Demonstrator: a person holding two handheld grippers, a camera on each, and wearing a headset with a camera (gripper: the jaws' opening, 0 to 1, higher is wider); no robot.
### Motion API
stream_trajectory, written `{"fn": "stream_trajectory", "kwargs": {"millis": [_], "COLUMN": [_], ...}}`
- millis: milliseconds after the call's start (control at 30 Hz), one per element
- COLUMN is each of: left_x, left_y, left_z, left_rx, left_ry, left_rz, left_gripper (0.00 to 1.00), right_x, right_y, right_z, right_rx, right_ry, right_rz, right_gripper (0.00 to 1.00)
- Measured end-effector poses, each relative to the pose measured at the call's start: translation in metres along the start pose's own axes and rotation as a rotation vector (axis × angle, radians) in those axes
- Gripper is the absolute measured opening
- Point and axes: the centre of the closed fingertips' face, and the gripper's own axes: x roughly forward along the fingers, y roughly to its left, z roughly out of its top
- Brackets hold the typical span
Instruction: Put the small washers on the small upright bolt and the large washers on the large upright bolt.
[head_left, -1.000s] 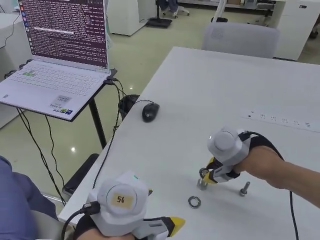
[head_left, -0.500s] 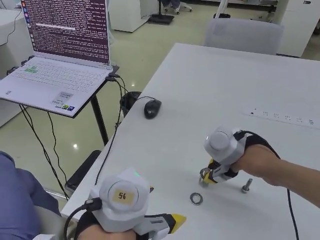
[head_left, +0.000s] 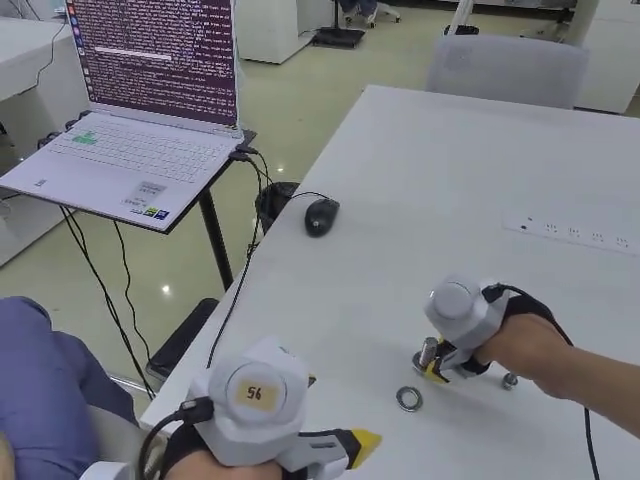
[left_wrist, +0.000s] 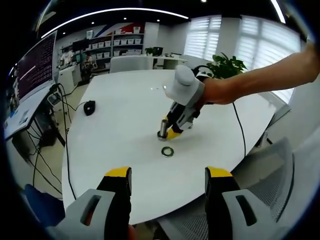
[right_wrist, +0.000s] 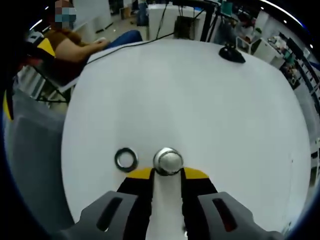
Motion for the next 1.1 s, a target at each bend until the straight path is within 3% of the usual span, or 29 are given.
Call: {"fn": "stream_trajectory", "kwargs": {"millis": [167,333,433,500,567,733,867,1100], "left_x": [-0.002,-0.001,0.0,0.001,0.001,-0.001,-0.004,-0.005], "left_y": [0.001,-0.002,-0.004,-0.005,-0.006,-0.007,-0.004,-0.003], "left_z": [-0.001,-0.003,-0.003,-0.003,-0.002,-0.001,-0.002,-0.005], "left_rx": [-0.001,0.0,-0.002,-0.004,-0.001,0.006,0.0,-0.001], "left_ry": [0.001,0.002,0.001,-0.001,-0.003,-0.001,-0.003,0.004], "left_rz": [0.004,0.0,-0.004,-0.006,-0.009,-0.008,0.002,0.007], "left_gripper": [0.59,0.58,0.58,0.58,0.58,0.58,0.58,0.58], "right_x": [-0.003,-0.005,-0.001,0.004,0.005,0.009,0.012,0.011], "right_y": [0.004,0.022,0.043,0.051,0.051,0.055,0.058,0.058], "right_z": [-0.011,-0.019,-0.015,-0.015,-0.008,0.005,0.01,0.009], "right_rx": [0.061,0.082,0.033,-0.013,-0.014,-0.055,-0.125,-0.135], "right_ry": [-0.019,-0.034,-0.069,-0.059,-0.077,-0.088,-0.08,-0.067], "right_rz": [0.003,0.041,0.098,0.108,0.091,0.11,0.111,0.12], "right_gripper": [0.21,0.21,0.21,0.23,0.24,0.28,0.29,0.28]}}
